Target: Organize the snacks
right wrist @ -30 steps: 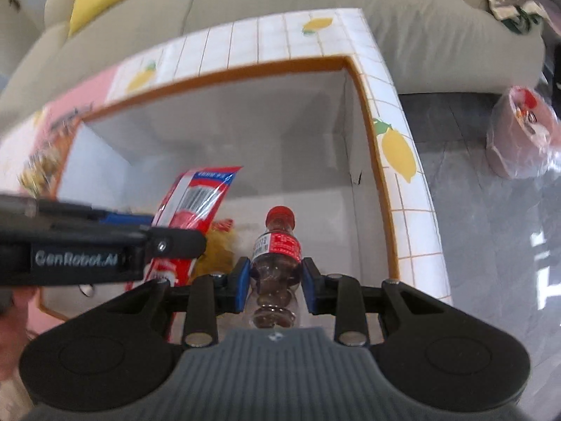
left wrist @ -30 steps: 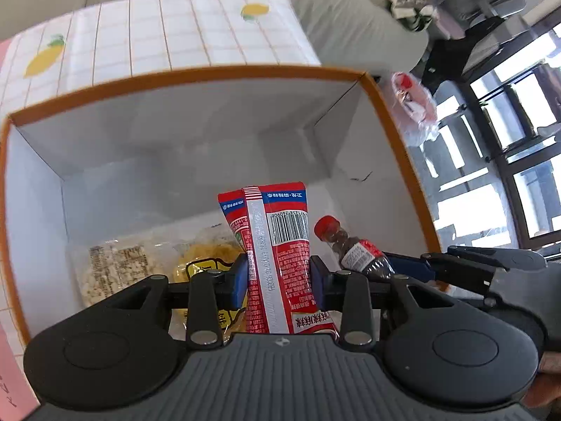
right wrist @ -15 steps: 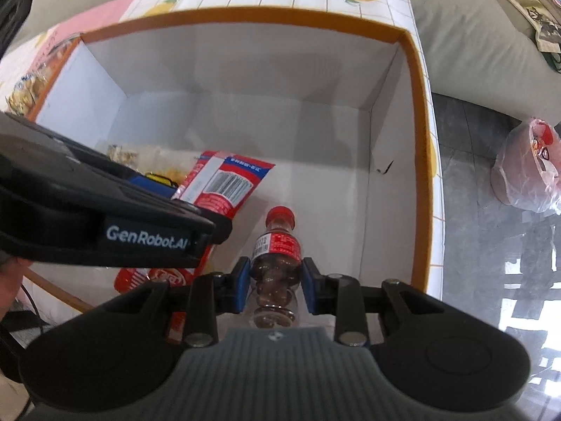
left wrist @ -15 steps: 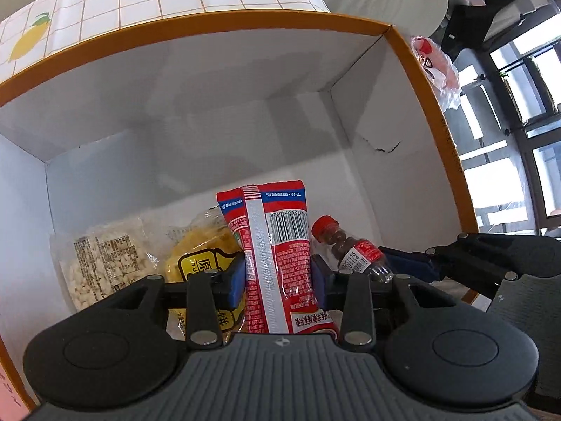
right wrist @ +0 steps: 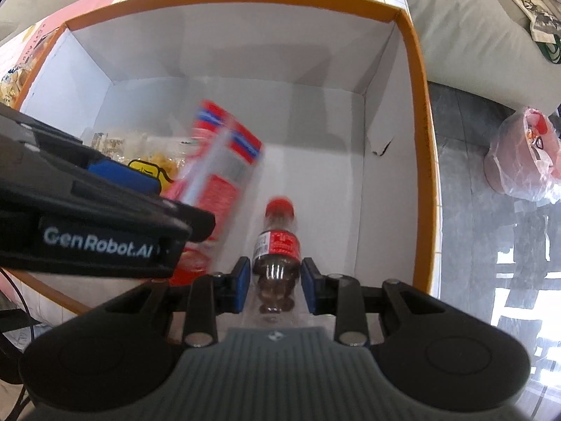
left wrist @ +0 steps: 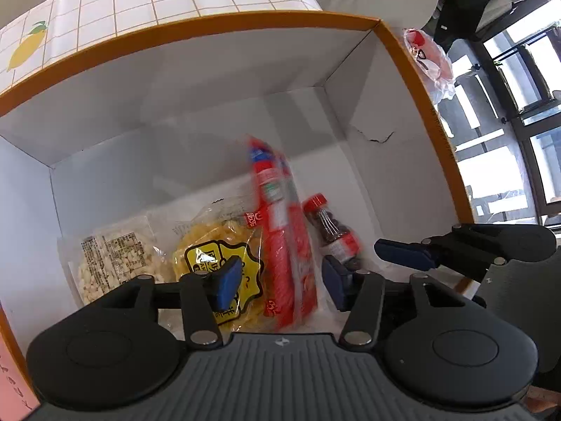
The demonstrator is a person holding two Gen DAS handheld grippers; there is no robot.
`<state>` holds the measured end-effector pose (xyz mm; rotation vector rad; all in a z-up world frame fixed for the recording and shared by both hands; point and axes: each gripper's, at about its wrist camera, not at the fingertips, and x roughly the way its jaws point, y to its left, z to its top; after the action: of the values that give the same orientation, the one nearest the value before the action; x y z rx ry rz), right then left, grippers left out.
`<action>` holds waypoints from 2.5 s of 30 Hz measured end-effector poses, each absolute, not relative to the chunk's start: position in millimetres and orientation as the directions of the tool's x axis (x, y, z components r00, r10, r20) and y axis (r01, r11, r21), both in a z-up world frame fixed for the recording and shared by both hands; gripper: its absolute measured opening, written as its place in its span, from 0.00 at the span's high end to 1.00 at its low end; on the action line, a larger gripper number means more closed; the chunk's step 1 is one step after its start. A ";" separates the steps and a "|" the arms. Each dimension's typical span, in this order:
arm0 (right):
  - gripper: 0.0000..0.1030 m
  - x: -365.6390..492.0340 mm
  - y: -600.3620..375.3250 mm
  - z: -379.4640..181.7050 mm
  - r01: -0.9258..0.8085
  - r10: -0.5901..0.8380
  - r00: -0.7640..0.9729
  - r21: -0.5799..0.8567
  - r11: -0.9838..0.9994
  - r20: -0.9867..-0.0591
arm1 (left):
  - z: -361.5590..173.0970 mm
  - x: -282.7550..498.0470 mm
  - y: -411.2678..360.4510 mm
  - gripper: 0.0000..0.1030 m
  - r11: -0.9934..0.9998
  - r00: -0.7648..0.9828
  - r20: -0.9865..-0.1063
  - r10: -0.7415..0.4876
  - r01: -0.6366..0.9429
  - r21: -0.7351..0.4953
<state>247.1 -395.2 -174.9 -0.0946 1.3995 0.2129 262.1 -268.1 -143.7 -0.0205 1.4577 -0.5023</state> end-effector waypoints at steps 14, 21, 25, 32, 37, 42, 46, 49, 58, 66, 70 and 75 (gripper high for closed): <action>0.50 227.3 -395.7 -125.0 -0.161 0.094 0.236 0.057 0.985 -0.967 | -89.8 237.7 -236.0 0.37 0.880 0.146 -0.931 -0.336 0.402 -0.254; 0.47 207.0 -379.6 -92.5 -0.122 0.114 0.331 0.077 0.990 -0.937 | -48.2 211.0 -201.9 0.37 0.883 0.306 -0.894 -0.328 0.435 -0.175; 0.46 189.7 -368.3 -72.6 -0.076 0.127 0.421 0.105 0.992 -0.898 | -24.6 192.9 -175.2 0.37 0.894 0.402 -0.854 -0.329 0.425 -0.145; 0.45 154.2 -334.4 -55.1 -0.005 0.121 0.577 0.145 0.989 -0.808 | -2.9 155.2 -125.9 0.37 0.917 0.553 -0.774 -0.308 0.388 -0.088; 0.34 134.8 -297.9 -52.2 0.003 0.162 0.648 0.215 0.977 -0.744 | -7.7 133.6 -83.8 0.36 0.928 0.602 -0.740 -0.300 0.363 -0.080; 0.33 126.2 -259.2 -56.8 -0.004 0.202 0.683 0.272 0.962 -0.702 | -20.6 124.1 -37.3 0.33 0.951 0.623 -0.737 -0.262 0.296 -0.088; 0.33 126.9 -227.5 -64.4 -0.024 0.233 0.691 0.301 0.953 -0.685 | -36.1 120.5 -4.6 0.33 0.968 0.619 -0.754 -0.218 0.232 -0.090; 0.33 128.1 -204.3 -70.9 -0.058 0.266 0.687 0.315 0.947 -0.676 | -47.3 117.8 18.1 0.33 0.975 0.613 -0.762 -0.210 0.186 -0.120; 0.34 146.4 -136.1 -100.6 -0.236 0.272 0.696 0.146 0.961 -0.665 | -86.6 128.5 62.9 0.33 0.976 0.624 -0.751 -0.216 0.153 -0.154; 0.53 177.6 -97.9 -141.3 -0.323 0.199 0.702 -0.056 0.945 -0.684 | -124.3 152.6 71.4 0.32 0.955 0.574 -0.778 -0.255 0.276 -0.109; 0.56 191.7 -91.0 -161.9 -0.319 0.144 0.696 -0.122 0.940 -0.704 | -141.3 169.9 70.5 0.26 0.937 0.552 -0.787 -0.276 0.337 -0.093; 0.56 202.0 -86.8 -182.4 -0.287 0.059 0.700 -0.204 0.936 -0.712 | -161.9 186.1 65.4 0.25 0.926 0.551 -0.789 -0.271 0.372 -0.058</action>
<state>202.0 -86.8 -182.4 -0.3121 0.7746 0.1962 186.1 65.4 -161.9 0.1210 0.9115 -0.3814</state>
